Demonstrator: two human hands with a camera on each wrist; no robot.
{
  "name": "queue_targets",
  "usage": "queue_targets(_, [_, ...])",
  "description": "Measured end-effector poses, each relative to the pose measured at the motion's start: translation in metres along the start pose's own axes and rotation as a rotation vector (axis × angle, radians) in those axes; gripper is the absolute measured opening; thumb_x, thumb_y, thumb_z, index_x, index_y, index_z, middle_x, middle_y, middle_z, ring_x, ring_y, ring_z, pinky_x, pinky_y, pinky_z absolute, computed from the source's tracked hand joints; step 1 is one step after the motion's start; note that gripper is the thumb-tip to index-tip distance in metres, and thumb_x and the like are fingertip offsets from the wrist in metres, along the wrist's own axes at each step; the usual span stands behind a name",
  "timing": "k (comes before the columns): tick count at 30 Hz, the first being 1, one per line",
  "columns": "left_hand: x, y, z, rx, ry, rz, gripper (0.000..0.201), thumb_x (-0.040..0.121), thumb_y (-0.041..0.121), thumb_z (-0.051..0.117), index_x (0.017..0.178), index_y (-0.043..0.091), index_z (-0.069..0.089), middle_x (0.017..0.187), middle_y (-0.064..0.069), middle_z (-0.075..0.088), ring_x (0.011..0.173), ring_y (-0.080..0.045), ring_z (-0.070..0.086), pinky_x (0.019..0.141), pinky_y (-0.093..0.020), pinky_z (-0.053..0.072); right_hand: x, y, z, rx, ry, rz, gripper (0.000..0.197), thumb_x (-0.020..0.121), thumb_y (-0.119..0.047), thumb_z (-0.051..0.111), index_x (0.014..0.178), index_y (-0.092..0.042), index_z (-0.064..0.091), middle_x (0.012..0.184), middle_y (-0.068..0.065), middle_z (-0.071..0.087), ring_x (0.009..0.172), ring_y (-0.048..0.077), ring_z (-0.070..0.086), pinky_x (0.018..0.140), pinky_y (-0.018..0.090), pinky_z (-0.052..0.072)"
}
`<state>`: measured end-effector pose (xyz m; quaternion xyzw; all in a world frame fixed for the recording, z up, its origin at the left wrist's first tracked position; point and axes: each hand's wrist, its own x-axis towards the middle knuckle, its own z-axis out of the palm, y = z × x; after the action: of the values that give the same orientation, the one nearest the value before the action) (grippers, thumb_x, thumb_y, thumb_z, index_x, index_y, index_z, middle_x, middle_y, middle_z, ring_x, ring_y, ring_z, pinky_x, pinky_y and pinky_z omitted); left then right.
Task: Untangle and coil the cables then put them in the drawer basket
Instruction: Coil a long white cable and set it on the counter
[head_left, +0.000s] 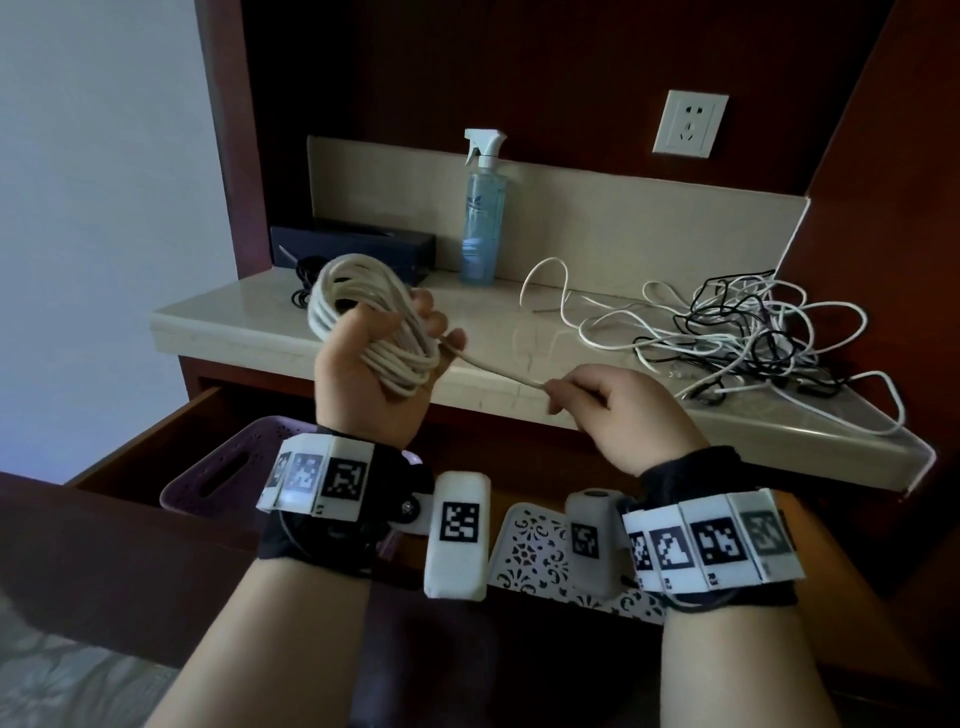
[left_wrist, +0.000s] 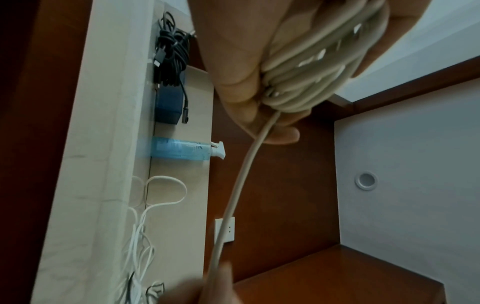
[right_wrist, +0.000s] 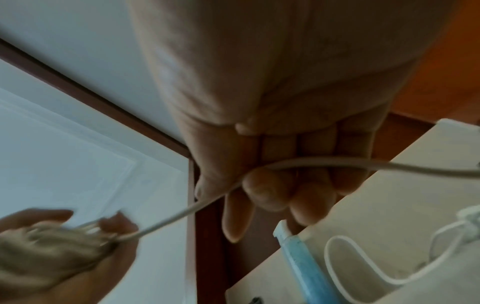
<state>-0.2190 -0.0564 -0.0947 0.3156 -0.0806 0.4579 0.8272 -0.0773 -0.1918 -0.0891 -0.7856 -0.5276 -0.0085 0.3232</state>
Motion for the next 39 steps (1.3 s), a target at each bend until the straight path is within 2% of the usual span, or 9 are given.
queue_targets(3, [0.002, 0.011, -0.007, 0.002, 0.105, 0.070, 0.023, 0.062, 0.006, 0.045, 0.085, 0.011, 0.042, 0.072, -0.004, 0.048, 0.057, -0.014, 0.047, 0.059, -0.025, 0.045, -0.004, 0.020, -0.017, -0.045, 0.085, 0.038, 0.023, 0.090, -0.041, 0.051, 0.075, -0.027, 0.062, 0.058, -0.012, 0.052, 0.056, 0.007, 0.049, 0.051, 0.017, 0.032])
queue_targets(6, [0.003, 0.018, -0.013, 0.082, 0.186, 0.093, 0.016, 0.067, 0.008, 0.044, 0.082, 0.013, 0.041, 0.070, -0.001, 0.045, 0.056, -0.011, 0.043, 0.053, -0.023, 0.041, -0.009, 0.035, -0.031, -0.045, 0.210, 0.037, 0.024, 0.091, -0.041, 0.050, 0.074, -0.028, 0.061, 0.070, -0.004, 0.062, 0.071, 0.020, 0.057, 0.064, 0.028, 0.040])
queue_targets(12, [0.000, -0.001, -0.007, 0.363, 0.298, 0.004, 0.012, 0.074, 0.004, 0.059, 0.076, 0.011, 0.050, 0.063, -0.001, 0.049, 0.054, -0.011, 0.047, 0.047, -0.022, 0.040, -0.011, 0.021, -0.042, 0.132, 0.364, -0.401, 0.016, 0.080, -0.033, 0.065, 0.088, -0.020, 0.070, 0.076, 0.004, 0.064, 0.068, 0.017, 0.052, 0.062, 0.023, 0.039])
queue_targets(15, [-0.004, -0.008, -0.006, 0.372, 0.290, -0.082, 0.015, 0.087, 0.008, 0.055, 0.074, 0.013, 0.049, 0.066, -0.001, 0.046, 0.052, -0.010, 0.045, 0.046, -0.021, 0.040, -0.012, 0.016, -0.055, 0.126, 0.460, -0.509, 0.027, 0.083, -0.035, 0.056, 0.087, -0.013, 0.072, 0.069, -0.010, 0.056, 0.070, 0.017, 0.050, 0.066, 0.028, 0.040])
queue_targets(22, [-0.016, -0.027, -0.001, 0.802, 0.134, -0.332, 0.052, 0.053, 0.050, 0.078, 0.078, 0.010, 0.058, 0.066, -0.003, 0.055, 0.059, -0.017, 0.051, 0.060, -0.030, 0.042, 0.000, -0.005, -0.059, 0.165, 0.491, -0.608, 0.025, 0.085, -0.031, 0.058, 0.087, -0.011, 0.073, 0.062, -0.015, 0.044, 0.059, 0.002, 0.043, 0.055, 0.014, 0.032])
queue_targets(31, [-0.017, -0.029, 0.038, 1.141, -0.169, -0.330, 0.043, 0.067, 0.047, 0.072, 0.086, 0.015, 0.050, 0.062, -0.005, 0.051, 0.054, -0.016, 0.049, 0.048, -0.022, 0.044, 0.029, -0.023, -0.072, 0.182, 0.475, -0.579, 0.016, 0.085, -0.028, 0.062, 0.090, -0.017, 0.073, 0.076, -0.008, 0.062, 0.071, 0.002, 0.053, 0.065, 0.010, 0.038])
queue_targets(34, [-0.014, -0.031, 0.044, 1.233, -0.199, -0.343, 0.025, 0.076, 0.018, 0.074, 0.083, 0.014, 0.050, 0.058, -0.006, 0.052, 0.048, -0.013, 0.049, 0.043, -0.018, 0.040, 0.039, -0.032, -0.073, 0.185, 0.449, -0.583, 0.012, 0.085, -0.025, 0.063, 0.090, -0.020, 0.073, 0.072, -0.022, 0.056, 0.069, -0.006, 0.053, 0.064, 0.006, 0.035])
queue_targets(36, [-0.012, -0.029, 0.043, 1.191, -0.154, -0.351, 0.014, 0.079, 0.004, 0.067, 0.083, 0.007, 0.054, 0.063, -0.010, 0.054, 0.055, -0.017, 0.053, 0.051, -0.022, 0.044, 0.044, -0.032, -0.075, 0.195, 0.455, -0.559, 0.010, 0.085, -0.025, 0.064, 0.090, -0.022, 0.072, 0.073, -0.024, 0.055, 0.069, -0.008, 0.052, 0.065, 0.005, 0.035])
queue_targets(39, [-0.013, -0.023, 0.039, 0.837, -0.171, -0.415, 0.038, 0.053, 0.009, 0.068, 0.089, 0.004, 0.059, 0.075, -0.009, 0.058, 0.065, -0.020, 0.057, 0.060, -0.030, 0.048, 0.048, -0.023, -0.075, 0.223, 0.458, -0.464, 0.014, 0.086, -0.031, 0.063, 0.084, -0.020, 0.071, 0.066, -0.014, 0.058, 0.057, -0.003, 0.048, 0.056, 0.009, 0.033])
